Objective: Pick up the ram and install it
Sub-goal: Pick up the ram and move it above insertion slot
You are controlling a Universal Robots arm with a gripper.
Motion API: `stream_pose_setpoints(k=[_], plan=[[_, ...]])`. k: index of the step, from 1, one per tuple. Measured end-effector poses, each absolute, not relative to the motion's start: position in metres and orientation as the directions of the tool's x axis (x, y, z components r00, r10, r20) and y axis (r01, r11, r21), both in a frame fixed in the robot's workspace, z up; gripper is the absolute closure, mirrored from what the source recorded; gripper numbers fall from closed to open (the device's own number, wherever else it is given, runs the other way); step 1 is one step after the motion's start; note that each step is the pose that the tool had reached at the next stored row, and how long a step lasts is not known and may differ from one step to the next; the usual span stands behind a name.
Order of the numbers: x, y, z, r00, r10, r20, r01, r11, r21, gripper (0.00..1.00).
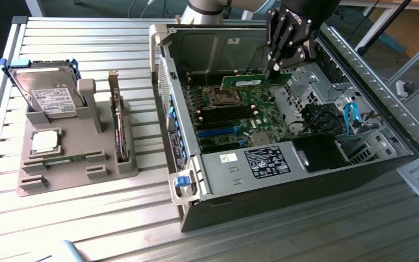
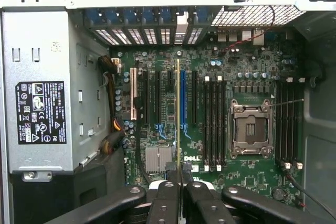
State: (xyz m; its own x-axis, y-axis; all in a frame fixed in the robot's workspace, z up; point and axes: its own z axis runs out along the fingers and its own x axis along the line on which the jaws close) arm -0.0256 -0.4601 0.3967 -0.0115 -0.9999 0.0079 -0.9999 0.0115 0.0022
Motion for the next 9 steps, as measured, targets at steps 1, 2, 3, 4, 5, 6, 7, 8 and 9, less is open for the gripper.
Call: stream_pose_setpoints(k=[1, 2, 3, 4, 5, 6, 7, 8, 9], plan=[[-0.0257, -0.4596, 0.3967, -0.011, -1.000, 0.008, -1.000, 0.011, 0.002, 0.88], [-0.0257, -0.4586, 0.3965, -0.011, -1.000, 0.008, -1.000, 0.011, 0.002, 0.88], [-0.0257, -0.4573, 0.3963, -0.011, -1.000, 0.008, -1.000, 0.011, 0.002, 0.88], [-0.0257, -0.4565, 0.3962, -0.011, -1.000, 0.008, -1.000, 0.011, 0.002, 0.88], [-0.0257, -0.4557, 0.3960, -0.011, -1.000, 0.008, -1.000, 0.011, 0.002, 0.88], [-0.0257, -0.4550, 0.3959, -0.011, -1.000, 0.008, -1.000, 0.011, 0.002, 0.88], [-0.0257, -0.4542, 0.3958, -0.011, -1.000, 0.008, -1.000, 0.011, 0.002, 0.88], [-0.0257, -0.4532, 0.3957, -0.011, -1.000, 0.008, -1.000, 0.011, 0.002, 0.88], [-0.0257, -0.4522, 0.3955, -0.011, -1.000, 0.008, -1.000, 0.011, 0.002, 0.88]])
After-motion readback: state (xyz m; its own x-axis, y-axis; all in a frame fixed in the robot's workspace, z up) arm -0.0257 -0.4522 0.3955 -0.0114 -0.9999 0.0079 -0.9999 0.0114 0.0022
